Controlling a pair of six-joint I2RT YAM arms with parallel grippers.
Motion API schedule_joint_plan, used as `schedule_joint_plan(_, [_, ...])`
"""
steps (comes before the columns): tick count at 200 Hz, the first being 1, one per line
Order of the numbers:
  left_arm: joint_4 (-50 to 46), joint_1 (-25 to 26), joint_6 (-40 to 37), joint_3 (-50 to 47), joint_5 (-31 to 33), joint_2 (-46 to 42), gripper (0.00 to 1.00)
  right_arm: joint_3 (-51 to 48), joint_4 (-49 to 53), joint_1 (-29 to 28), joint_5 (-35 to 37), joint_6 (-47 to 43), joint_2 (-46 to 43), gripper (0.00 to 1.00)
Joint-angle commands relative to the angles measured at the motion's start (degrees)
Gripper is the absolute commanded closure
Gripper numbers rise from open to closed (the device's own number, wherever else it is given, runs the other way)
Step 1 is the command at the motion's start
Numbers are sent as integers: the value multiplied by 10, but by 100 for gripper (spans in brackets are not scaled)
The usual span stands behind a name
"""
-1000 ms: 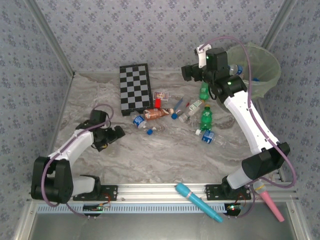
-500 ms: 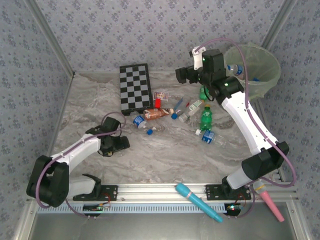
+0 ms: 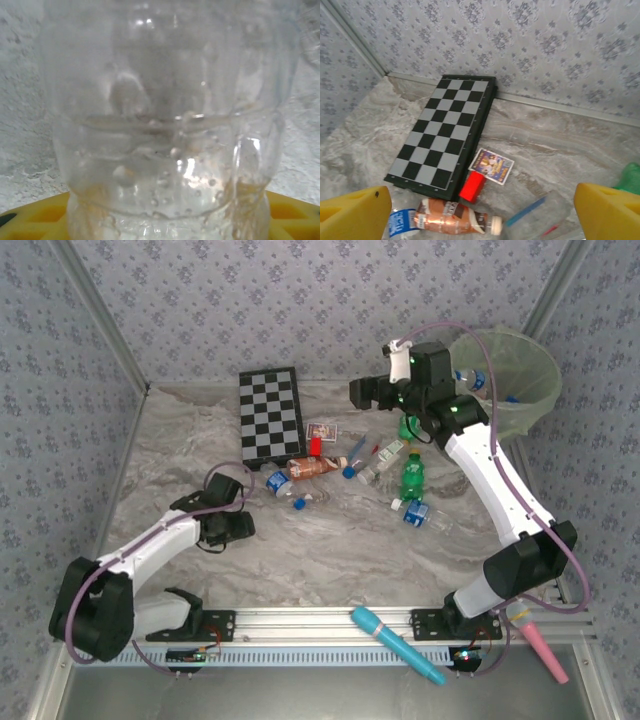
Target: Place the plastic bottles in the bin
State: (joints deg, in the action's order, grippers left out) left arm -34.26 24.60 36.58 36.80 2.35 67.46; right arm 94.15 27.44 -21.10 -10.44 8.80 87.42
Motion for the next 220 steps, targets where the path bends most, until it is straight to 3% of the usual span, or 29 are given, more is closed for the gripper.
schedule_joint_plan(1, [-15,16,-38,54,33,-39,42,-6,-26,18,-95,46,-11,10])
schedule_joint_plan(35, [-12,42,-92,114,55,-65,42,-13,-90,50,-200,110,-2,21])
schedule_joint_plan(93, [16,96,-174,237,53,-38,42,28,-92,37,-274,156,36,36])
schedule_joint_plan(158, [50,152,-223,327,16,13,42,55,-85,-22,-314,166,75,39])
schedule_joint_plan(220, [55,186,-244,356,16,29,43,82,-78,-55,-326,168,110,43])
